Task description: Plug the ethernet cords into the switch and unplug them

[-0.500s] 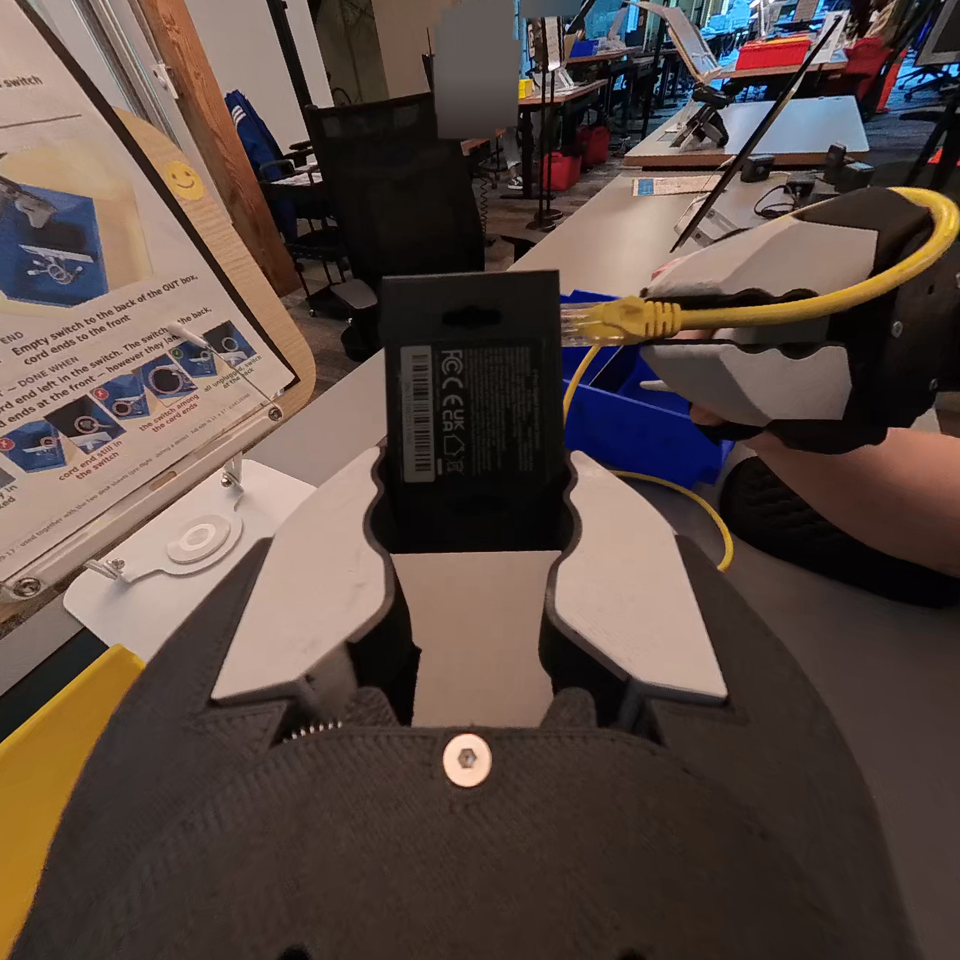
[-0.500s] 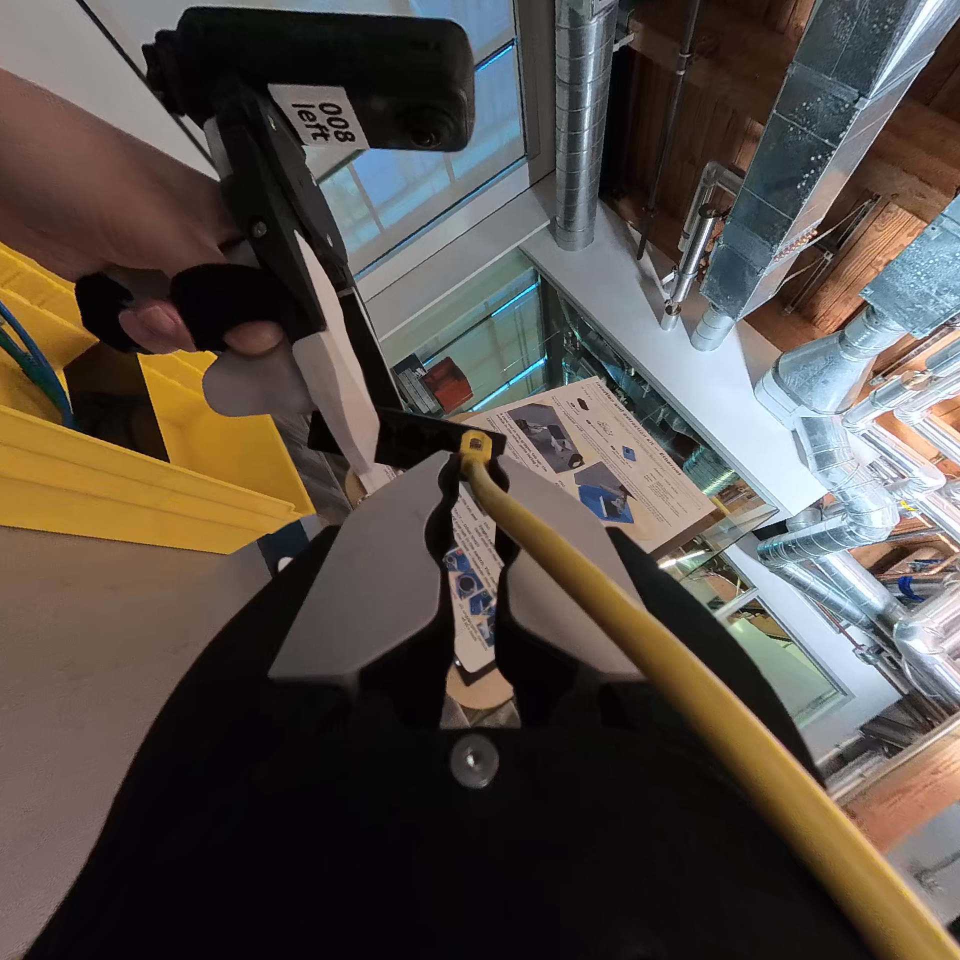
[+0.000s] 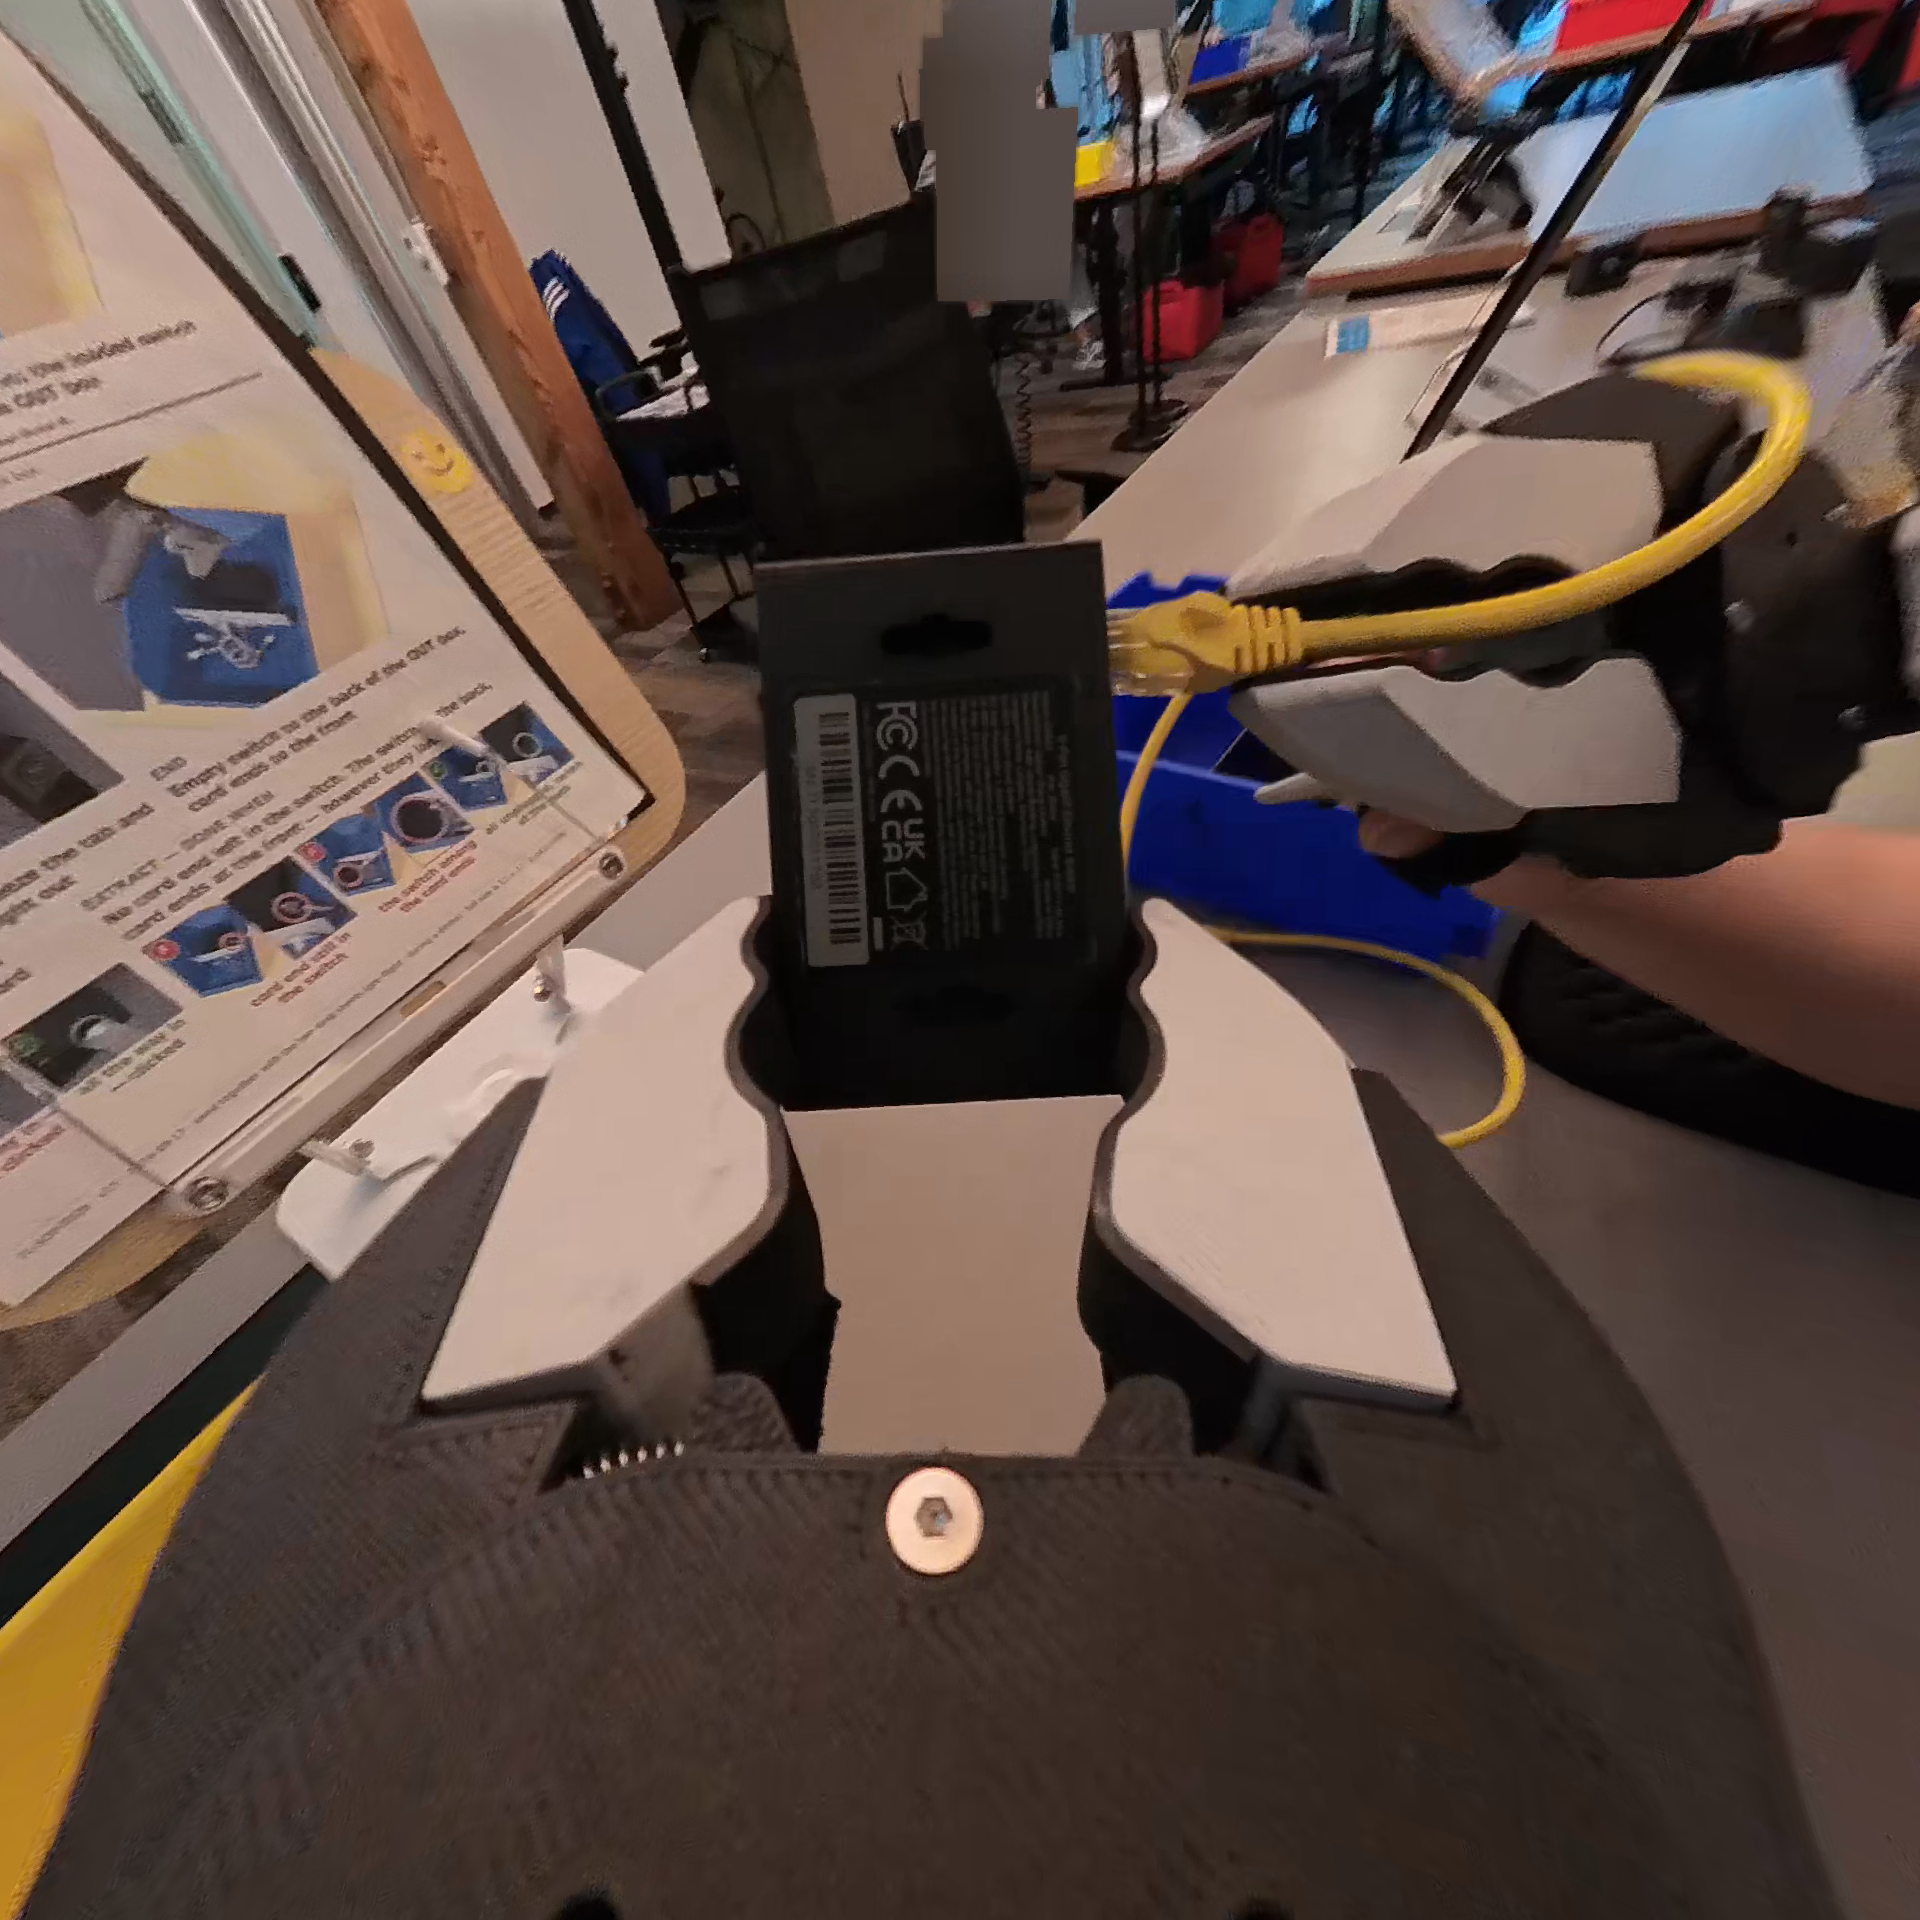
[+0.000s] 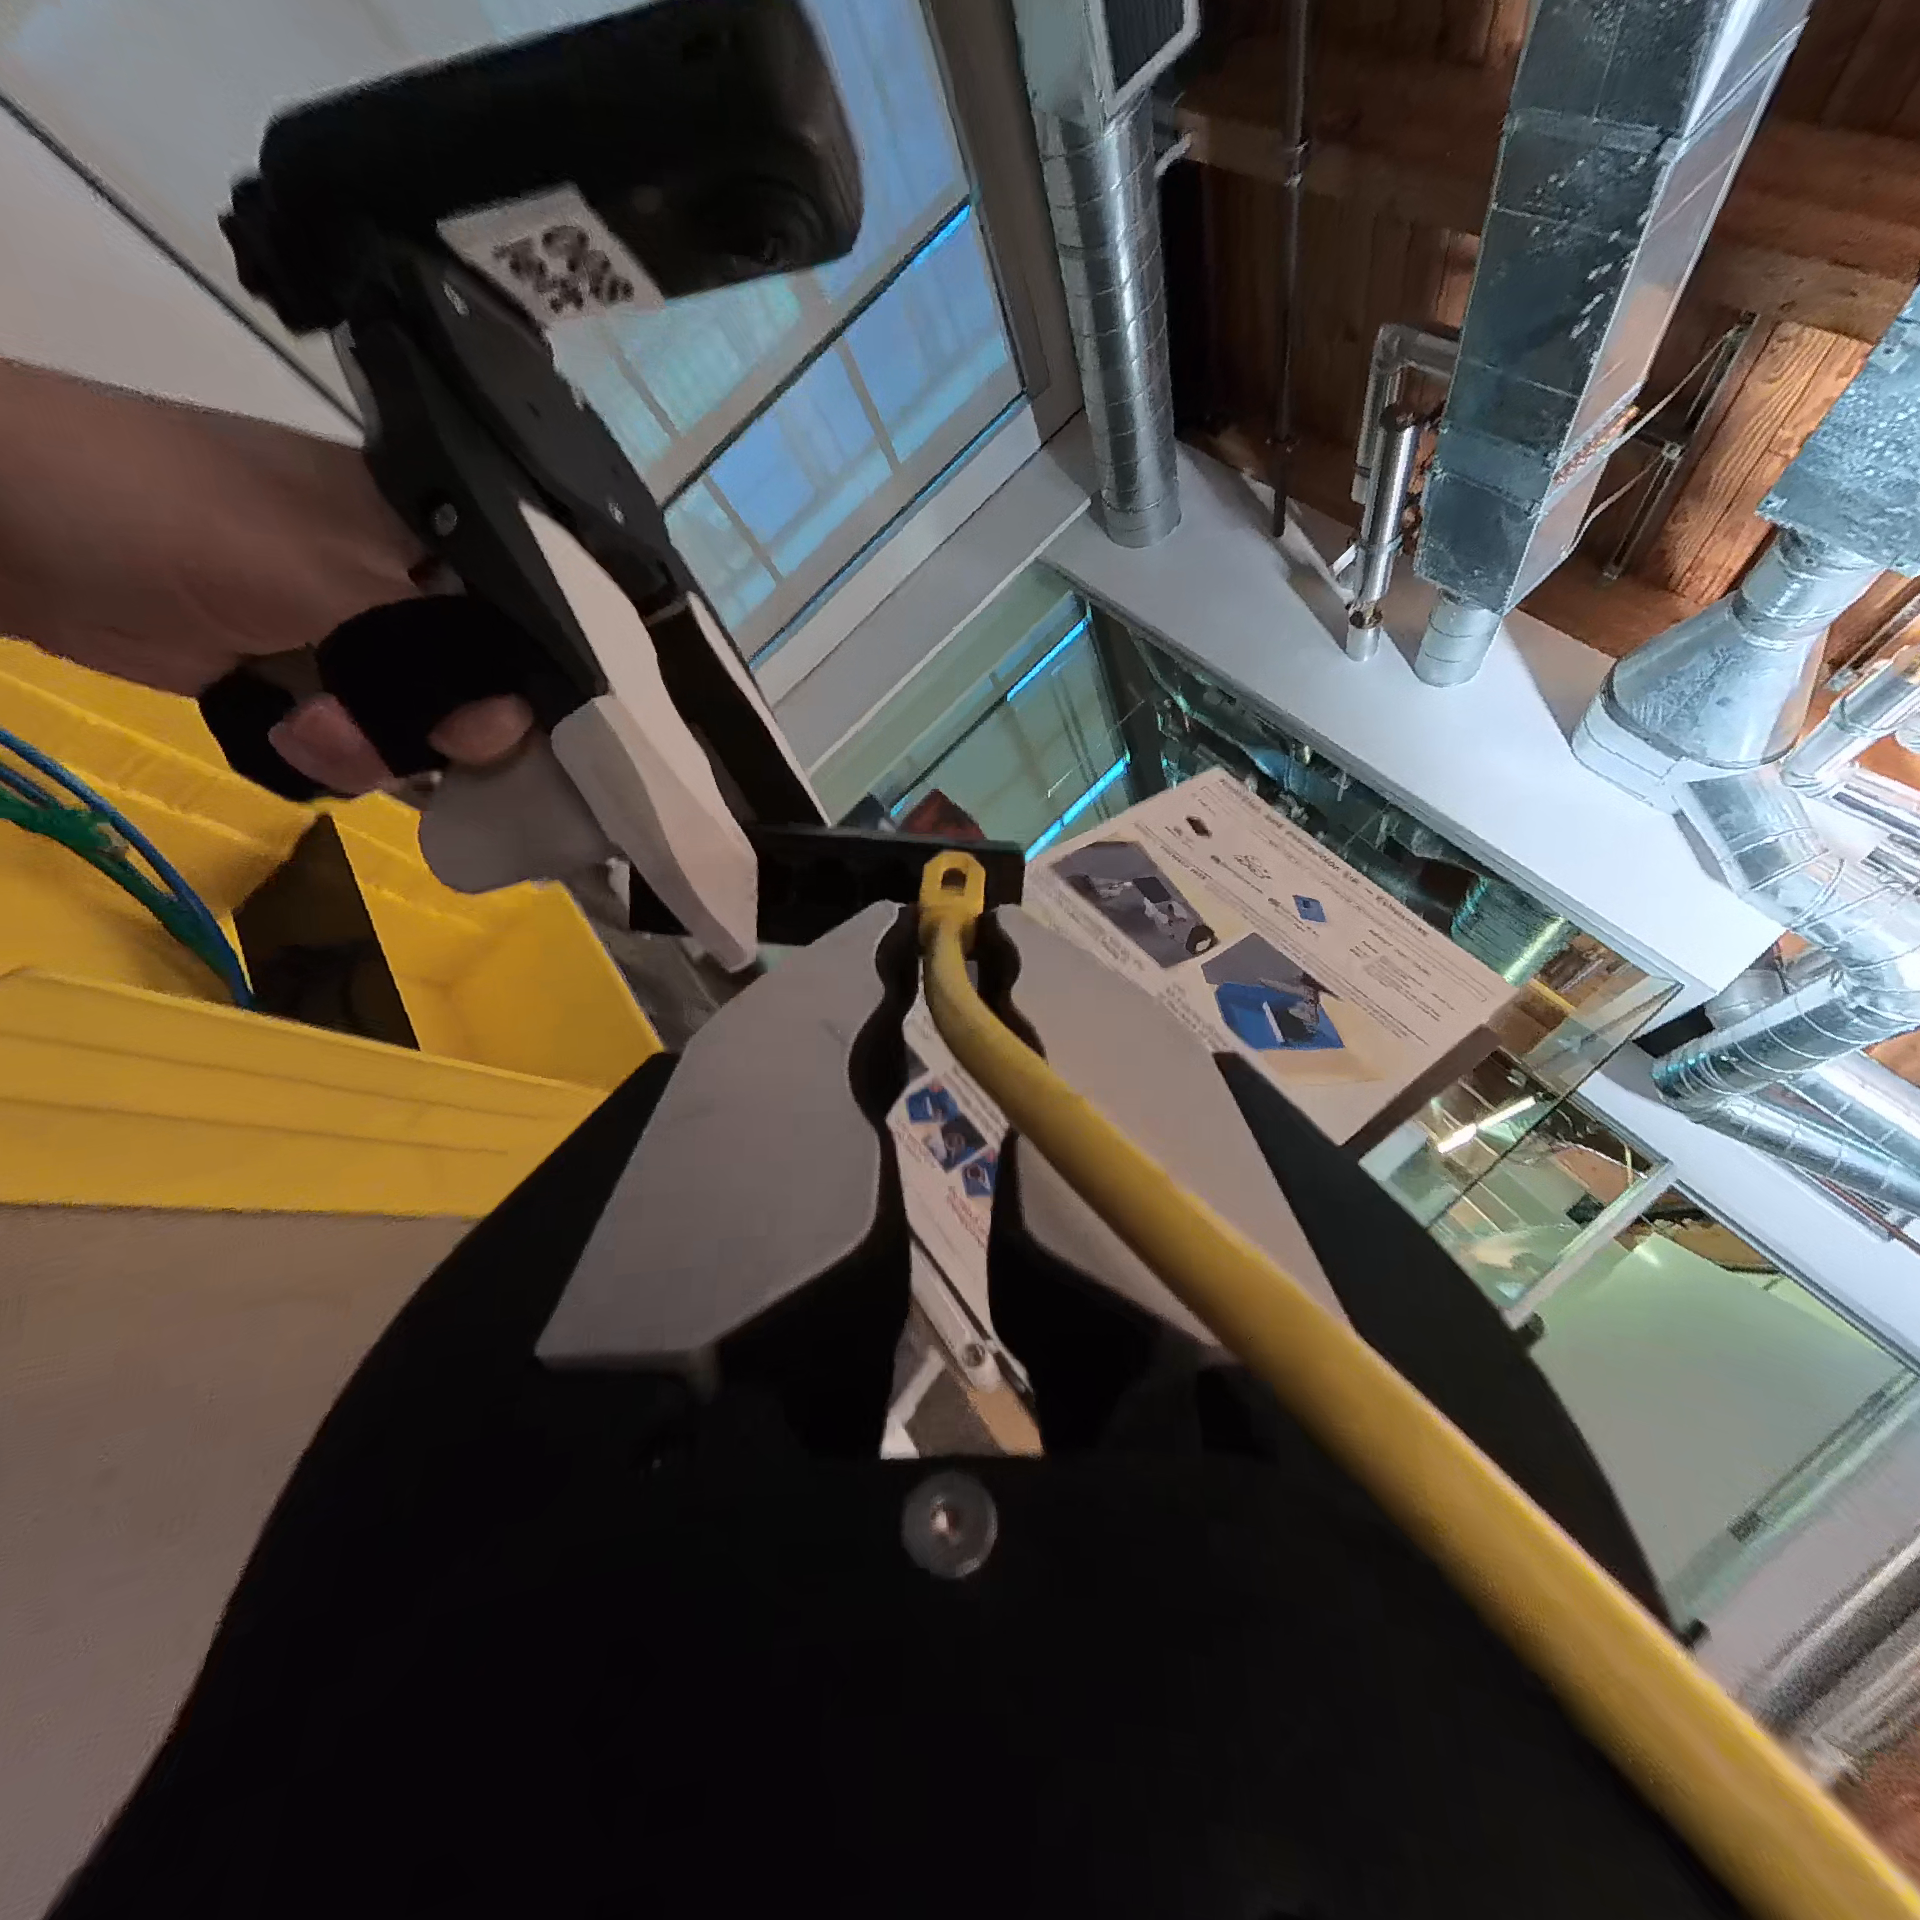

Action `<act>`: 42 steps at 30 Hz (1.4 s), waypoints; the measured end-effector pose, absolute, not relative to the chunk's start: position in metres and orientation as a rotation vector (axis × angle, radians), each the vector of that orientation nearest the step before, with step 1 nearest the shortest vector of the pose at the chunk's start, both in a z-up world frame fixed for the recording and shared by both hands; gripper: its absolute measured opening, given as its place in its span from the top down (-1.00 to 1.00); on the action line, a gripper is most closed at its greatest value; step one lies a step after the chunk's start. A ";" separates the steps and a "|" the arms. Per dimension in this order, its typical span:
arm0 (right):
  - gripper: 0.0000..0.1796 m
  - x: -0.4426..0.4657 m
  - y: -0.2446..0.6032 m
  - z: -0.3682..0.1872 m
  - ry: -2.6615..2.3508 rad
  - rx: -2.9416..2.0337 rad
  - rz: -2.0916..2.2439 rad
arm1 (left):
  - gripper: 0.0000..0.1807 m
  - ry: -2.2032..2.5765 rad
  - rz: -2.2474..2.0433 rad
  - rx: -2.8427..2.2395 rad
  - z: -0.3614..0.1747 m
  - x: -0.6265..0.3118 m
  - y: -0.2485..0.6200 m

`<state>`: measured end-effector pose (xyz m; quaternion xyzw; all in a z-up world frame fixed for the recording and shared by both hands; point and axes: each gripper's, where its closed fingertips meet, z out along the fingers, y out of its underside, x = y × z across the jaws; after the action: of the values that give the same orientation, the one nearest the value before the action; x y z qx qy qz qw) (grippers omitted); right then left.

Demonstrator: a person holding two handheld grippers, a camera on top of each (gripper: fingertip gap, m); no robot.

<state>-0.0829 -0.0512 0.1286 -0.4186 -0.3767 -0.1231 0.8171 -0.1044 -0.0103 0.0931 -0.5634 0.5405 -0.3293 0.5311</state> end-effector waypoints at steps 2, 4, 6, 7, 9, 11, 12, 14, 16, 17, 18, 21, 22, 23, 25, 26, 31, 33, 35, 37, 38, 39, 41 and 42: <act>0.87 -0.084 -0.056 0.132 -0.792 -0.871 -0.230 | 0.34 1.294 -0.762 -1.312 0.095 -0.104 -0.012; 0.86 -0.084 -0.055 0.130 -0.812 -0.879 -0.261 | 0.34 1.298 -0.716 -1.283 0.097 -0.106 -0.012; 0.87 -0.085 -0.057 0.131 -0.802 -0.868 -0.236 | 0.34 1.300 -0.722 -1.278 0.098 -0.107 -0.014; 0.86 -0.084 -0.056 0.131 -0.793 -0.873 -0.240 | 0.34 1.292 -0.714 -1.275 0.098 -0.107 -0.014; 0.87 -0.083 -0.055 0.130 -0.791 -0.879 -0.264 | 0.33 1.284 -0.695 -1.270 0.099 -0.106 -0.014; 0.87 -0.082 -0.056 0.131 -0.786 -0.885 -0.247 | 0.33 1.273 -0.682 -1.265 0.100 -0.106 -0.014; 0.87 -0.081 -0.055 0.131 -0.785 -0.894 -0.241 | 0.33 1.273 -0.664 -1.257 0.101 -0.106 -0.014; 0.87 -0.082 -0.057 0.132 -0.785 -0.877 -0.245 | 0.33 1.281 -0.665 -1.246 0.101 -0.106 -0.016; 0.86 -0.083 -0.057 0.132 -0.783 -0.883 -0.238 | 0.30 1.280 -0.644 -1.237 0.102 -0.107 -0.017; 0.86 -0.083 -0.058 0.132 -0.785 -0.883 -0.232 | 0.30 1.286 -0.639 -1.238 0.101 -0.107 -0.017; 0.86 -0.083 -0.058 0.132 -0.785 -0.881 -0.225 | 0.30 1.284 -0.633 -1.234 0.102 -0.108 -0.017; 0.86 -0.084 -0.058 0.131 -0.790 -0.886 -0.219 | 0.33 1.289 -0.611 -1.222 0.103 -0.110 -0.019; 0.86 -0.084 -0.059 0.131 -0.787 -0.883 -0.210 | 0.33 1.290 -0.623 -1.227 0.103 -0.109 -0.020; 0.86 -0.084 -0.059 0.132 -0.787 -0.883 -0.212 | 0.32 1.291 -0.631 -1.225 0.103 -0.108 -0.020; 0.87 -0.084 -0.063 0.135 -0.794 -0.859 -0.249 | 0.33 1.287 -0.654 -1.202 0.107 -0.108 -0.024; 0.87 -0.085 -0.066 0.138 -0.801 -0.845 -0.277 | 0.33 1.291 -0.668 -1.202 0.109 -0.108 -0.025; 0.87 -0.093 -0.086 0.150 -0.867 -0.738 -0.444 | 0.33 1.309 -0.764 -1.129 0.114 -0.105 -0.039; 0.87 -0.096 -0.090 0.151 -0.894 -0.723 -0.480 | 0.32 1.320 -0.808 -1.141 0.111 -0.101 -0.041; 0.87 -0.097 -0.092 0.149 -0.923 -0.708 -0.504 | 0.33 1.304 -0.872 -1.116 0.111 -0.098 -0.043; 0.87 -0.099 -0.091 0.146 -0.943 -0.703 -0.501 | 0.31 1.288 -0.962 -1.105 0.110 -0.094 -0.045; 0.87 -0.101 -0.091 0.144 -0.959 -0.700 -0.496 | 0.28 1.284 -1.002 -1.103 0.108 -0.091 -0.045; 0.87 -0.103 -0.089 0.140 -0.983 -0.705 -0.497 | 0.24 1.285 -1.036 -1.103 0.106 -0.089 -0.046; 0.87 -0.107 -0.086 0.133 -1.025 -0.711 -0.503 | 0.17 1.298 -1.042 -1.105 0.099 -0.085 -0.044; 0.87 -0.108 -0.085 0.130 -1.041 -0.711 -0.493 | 0.21 1.297 -1.023 -1.097 0.097 -0.083 -0.042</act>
<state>-0.1083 -0.0855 0.1297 -0.3290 -0.4815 -0.2282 0.7797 -0.0832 -0.0418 0.0967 -0.4628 0.5475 -0.4317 0.5475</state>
